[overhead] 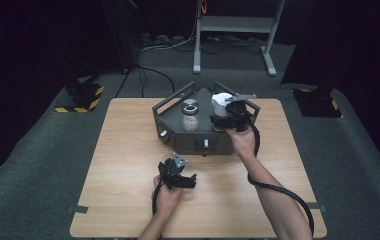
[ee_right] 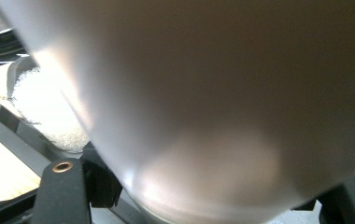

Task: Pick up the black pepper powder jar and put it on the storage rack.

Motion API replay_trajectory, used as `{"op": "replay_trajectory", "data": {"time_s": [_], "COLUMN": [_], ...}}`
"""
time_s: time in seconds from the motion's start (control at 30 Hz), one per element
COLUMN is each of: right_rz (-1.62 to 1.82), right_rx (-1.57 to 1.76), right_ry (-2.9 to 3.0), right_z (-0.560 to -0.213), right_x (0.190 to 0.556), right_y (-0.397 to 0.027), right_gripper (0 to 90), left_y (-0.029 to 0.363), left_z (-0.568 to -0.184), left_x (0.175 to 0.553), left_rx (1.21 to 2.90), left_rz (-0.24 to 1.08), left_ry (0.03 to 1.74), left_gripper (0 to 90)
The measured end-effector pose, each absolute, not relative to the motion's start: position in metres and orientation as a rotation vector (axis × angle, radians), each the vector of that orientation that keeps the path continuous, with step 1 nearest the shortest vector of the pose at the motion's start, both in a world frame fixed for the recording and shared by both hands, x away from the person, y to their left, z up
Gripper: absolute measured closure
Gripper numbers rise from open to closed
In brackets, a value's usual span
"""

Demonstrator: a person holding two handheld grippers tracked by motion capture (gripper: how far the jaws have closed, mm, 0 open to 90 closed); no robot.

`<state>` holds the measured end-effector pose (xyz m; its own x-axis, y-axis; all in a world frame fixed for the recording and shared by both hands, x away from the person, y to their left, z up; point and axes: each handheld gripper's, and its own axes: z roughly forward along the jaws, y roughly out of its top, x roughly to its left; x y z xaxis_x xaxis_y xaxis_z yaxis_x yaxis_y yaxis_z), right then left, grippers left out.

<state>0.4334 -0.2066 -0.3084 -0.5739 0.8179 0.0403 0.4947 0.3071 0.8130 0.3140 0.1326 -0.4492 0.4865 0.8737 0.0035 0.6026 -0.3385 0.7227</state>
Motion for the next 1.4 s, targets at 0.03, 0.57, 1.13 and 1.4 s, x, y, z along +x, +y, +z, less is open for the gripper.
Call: {"op": "replay_trajectory", "data": {"time_s": [0.03, 0.57, 1.13, 1.4], "right_rz": [1.16, 1.116, 1.205, 1.208], "right_rx": [1.173, 1.149, 1.219, 1.184], "right_ry": [2.198, 2.206, 2.186, 2.196], "right_z": [-0.309, -0.307, -0.315, -0.313], "right_x": [0.433, 0.431, 0.434, 0.43], "right_y": [-0.207, -0.199, -0.211, -0.213], "right_gripper": [30.8, 30.1, 10.7, 7.2], "left_y": [0.133, 0.132, 0.132, 0.132], "left_z": [-0.449, -0.449, -0.449, -0.449], "left_x": [0.314, 0.314, 0.314, 0.314], "left_rx": [2.067, 2.068, 2.065, 2.065], "left_rz": [0.522, 0.525, 0.523, 0.523], "left_ry": [1.212, 1.21, 1.213, 1.214], "left_gripper": [3.2, 3.4, 3.4, 3.4]}}
